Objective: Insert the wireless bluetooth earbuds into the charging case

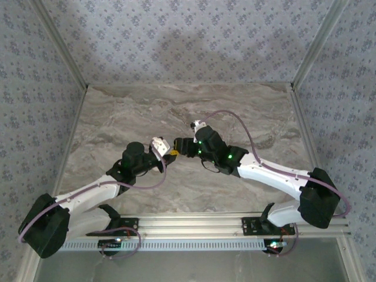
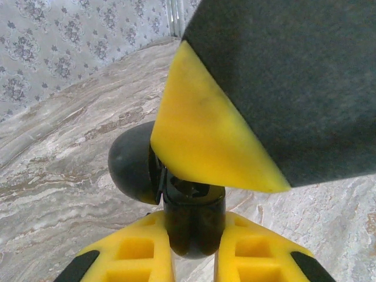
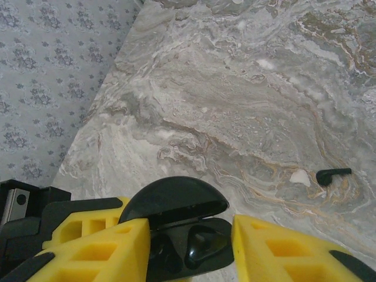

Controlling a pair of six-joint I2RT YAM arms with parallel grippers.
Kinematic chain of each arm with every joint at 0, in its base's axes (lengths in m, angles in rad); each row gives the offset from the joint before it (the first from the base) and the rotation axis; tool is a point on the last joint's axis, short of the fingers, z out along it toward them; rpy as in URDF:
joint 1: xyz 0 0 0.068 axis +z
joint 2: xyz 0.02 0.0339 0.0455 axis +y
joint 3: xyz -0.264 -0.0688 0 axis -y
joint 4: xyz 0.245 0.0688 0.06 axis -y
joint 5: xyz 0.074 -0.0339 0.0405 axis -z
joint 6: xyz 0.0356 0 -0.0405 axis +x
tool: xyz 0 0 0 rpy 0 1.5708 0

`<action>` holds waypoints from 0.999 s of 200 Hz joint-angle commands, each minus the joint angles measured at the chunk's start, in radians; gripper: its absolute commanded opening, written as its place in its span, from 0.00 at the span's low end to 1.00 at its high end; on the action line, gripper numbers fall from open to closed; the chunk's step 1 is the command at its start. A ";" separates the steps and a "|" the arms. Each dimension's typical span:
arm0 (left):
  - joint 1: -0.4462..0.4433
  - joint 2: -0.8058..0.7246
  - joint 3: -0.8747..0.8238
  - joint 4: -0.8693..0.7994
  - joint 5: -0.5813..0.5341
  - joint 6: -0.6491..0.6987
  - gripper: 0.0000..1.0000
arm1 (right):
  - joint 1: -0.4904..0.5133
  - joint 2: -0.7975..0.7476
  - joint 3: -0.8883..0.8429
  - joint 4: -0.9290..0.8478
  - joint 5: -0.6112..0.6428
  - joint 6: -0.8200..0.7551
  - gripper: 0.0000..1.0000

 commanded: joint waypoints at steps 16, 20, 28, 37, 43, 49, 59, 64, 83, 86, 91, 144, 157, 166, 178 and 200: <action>-0.003 -0.041 -0.002 0.067 -0.001 0.014 0.09 | -0.009 -0.048 0.018 -0.067 0.005 -0.014 0.51; -0.004 -0.042 -0.002 0.067 0.000 0.013 0.10 | -0.011 -0.050 0.018 -0.065 0.003 -0.015 0.51; -0.005 -0.042 -0.004 0.067 -0.001 0.013 0.09 | -0.014 -0.056 0.017 -0.063 -0.004 -0.016 0.53; -0.003 -0.044 -0.006 0.067 -0.002 0.011 0.09 | -0.018 -0.063 0.017 -0.056 -0.016 -0.015 0.54; -0.004 -0.044 -0.007 0.067 -0.002 0.011 0.09 | -0.022 -0.068 0.018 -0.053 -0.021 -0.017 0.54; -0.003 -0.045 -0.008 0.067 -0.001 0.011 0.09 | -0.024 -0.074 0.017 -0.050 -0.028 -0.018 0.55; -0.003 -0.045 -0.010 0.066 -0.002 0.011 0.09 | -0.033 -0.084 0.017 -0.043 -0.043 -0.024 0.55; -0.003 -0.045 -0.012 0.067 -0.003 0.011 0.09 | -0.036 -0.088 0.017 -0.039 -0.054 -0.026 0.56; -0.002 -0.046 -0.019 0.064 -0.006 0.010 0.09 | -0.056 -0.106 0.024 -0.036 -0.083 -0.040 0.56; -0.002 -0.046 -0.020 0.065 -0.007 0.009 0.09 | -0.059 -0.108 0.026 -0.035 -0.088 -0.041 0.56; -0.002 -0.046 -0.021 0.064 -0.007 0.008 0.09 | -0.064 -0.112 0.029 -0.037 -0.097 -0.046 0.56; 0.027 -0.064 -0.041 0.051 -0.032 -0.038 0.10 | -0.154 -0.120 0.048 -0.124 -0.175 -0.086 0.56; 0.047 -0.077 -0.053 0.051 -0.039 -0.069 0.10 | -0.193 -0.096 0.073 -0.193 -0.197 -0.093 0.55; 0.067 -0.087 -0.063 0.049 -0.046 -0.097 0.09 | -0.223 -0.068 0.102 -0.264 -0.213 -0.099 0.55; 0.097 -0.103 -0.074 0.042 -0.046 -0.137 0.10 | -0.255 -0.013 0.148 -0.355 -0.238 -0.107 0.54; 0.141 -0.143 -0.102 0.036 -0.049 -0.180 0.09 | -0.289 0.099 0.223 -0.481 -0.290 -0.133 0.53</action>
